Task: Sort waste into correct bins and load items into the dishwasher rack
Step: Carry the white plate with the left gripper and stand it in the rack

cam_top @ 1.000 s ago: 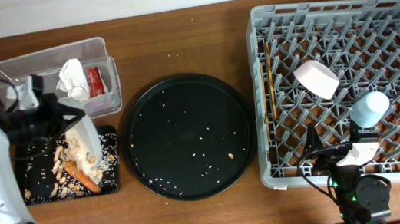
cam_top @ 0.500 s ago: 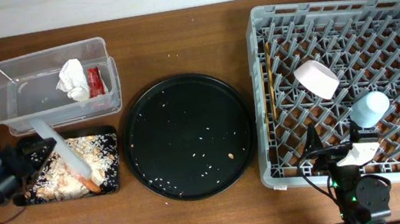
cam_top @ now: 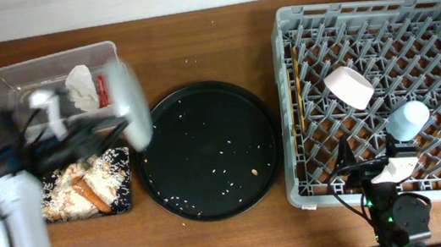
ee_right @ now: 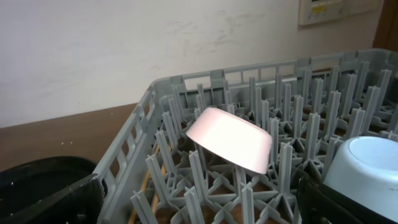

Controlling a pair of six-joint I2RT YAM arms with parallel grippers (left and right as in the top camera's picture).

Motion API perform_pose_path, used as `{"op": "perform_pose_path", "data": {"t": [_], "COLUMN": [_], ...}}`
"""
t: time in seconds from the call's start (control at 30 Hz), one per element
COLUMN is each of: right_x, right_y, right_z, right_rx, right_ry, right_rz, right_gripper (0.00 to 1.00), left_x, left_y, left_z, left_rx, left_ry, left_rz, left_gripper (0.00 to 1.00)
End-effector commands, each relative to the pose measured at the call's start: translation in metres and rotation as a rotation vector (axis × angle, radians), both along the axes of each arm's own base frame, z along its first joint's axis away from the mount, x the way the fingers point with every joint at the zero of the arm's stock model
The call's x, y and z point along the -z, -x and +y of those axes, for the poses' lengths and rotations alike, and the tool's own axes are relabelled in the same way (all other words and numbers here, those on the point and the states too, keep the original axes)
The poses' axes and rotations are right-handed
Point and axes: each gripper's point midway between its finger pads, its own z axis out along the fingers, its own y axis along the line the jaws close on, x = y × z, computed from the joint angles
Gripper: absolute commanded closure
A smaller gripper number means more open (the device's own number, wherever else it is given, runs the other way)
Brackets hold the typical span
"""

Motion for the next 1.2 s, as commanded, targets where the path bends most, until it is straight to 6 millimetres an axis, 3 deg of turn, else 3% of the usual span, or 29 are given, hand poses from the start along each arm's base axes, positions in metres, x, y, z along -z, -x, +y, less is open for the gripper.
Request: {"op": "perform_pose_path", "data": {"t": [0.0, 0.1, 0.17, 0.27, 0.3, 0.43, 0.57, 0.67, 0.8, 0.87, 1.0, 1.1, 1.13, 1.17], "right_x": [0.003, 0.003, 0.003, 0.003, 0.003, 0.003, 0.003, 0.003, 0.003, 0.003, 0.003, 0.003, 0.003, 0.003], "right_y": [0.000, 0.000, 0.000, 0.000, 0.000, 0.000, 0.000, 0.000, 0.000, 0.000, 0.000, 0.000, 0.000, 0.000], "right_z": [-0.004, -0.004, -0.004, -0.004, -0.004, -0.004, -0.004, -0.004, -0.004, -0.004, -0.004, -0.004, -0.004, -0.004], "right_rx": [0.019, 0.019, 0.019, 0.019, 0.019, 0.019, 0.019, 0.019, 0.019, 0.019, 0.019, 0.019, 0.019, 0.019], "right_ry": [0.001, 0.001, 0.001, 0.001, 0.001, 0.001, 0.001, 0.001, 0.001, 0.001, 0.001, 0.001, 0.001, 0.001], "right_rz": [0.003, 0.004, 0.003, 0.004, 0.003, 0.003, 0.003, 0.003, 0.004, 0.003, 0.004, 0.004, 0.003, 0.004], "right_gripper": [0.02, 0.02, 0.02, 0.02, 0.02, 0.02, 0.02, 0.02, 0.02, 0.02, 0.02, 0.02, 0.02, 0.02], "left_x": [-0.029, -0.061, -0.071, -0.058, -0.040, 0.022, 0.059, 0.061, -0.001, -0.005, 0.025, 0.072, 0.085, 0.089], "left_y": [-0.011, -0.027, -0.035, -0.043, -0.050, -0.070, -0.074, -0.072, -0.058, -0.054, -0.046, -0.054, -0.056, -0.057], "left_z": [-0.088, -0.162, -0.202, -0.244, -0.254, -0.270, -0.276, -0.277, -0.276, -0.279, -0.299, -0.304, -0.302, -0.302], "left_rx": [0.140, 0.156, 0.161, 0.187, 0.180, 0.155, 0.169, 0.186, 0.302, 0.314, 0.312, 0.218, 0.190, 0.186], "left_ry": [0.007, 0.063, 0.168, 0.263, 0.267, 0.231, 0.204, 0.204, 0.334, 0.340, 0.268, 0.166, 0.132, 0.114], "left_rz": [0.064, -0.041, 0.018, 0.121, 0.187, 0.352, 0.445, 0.443, 0.203, 0.195, 0.317, 0.454, 0.476, 0.460], "left_gripper": [1.00, 1.00, 1.00, 1.00, 1.00, 1.00, 1.00, 1.00, 1.00, 1.00, 1.00, 1.00, 0.97, 0.83]}}
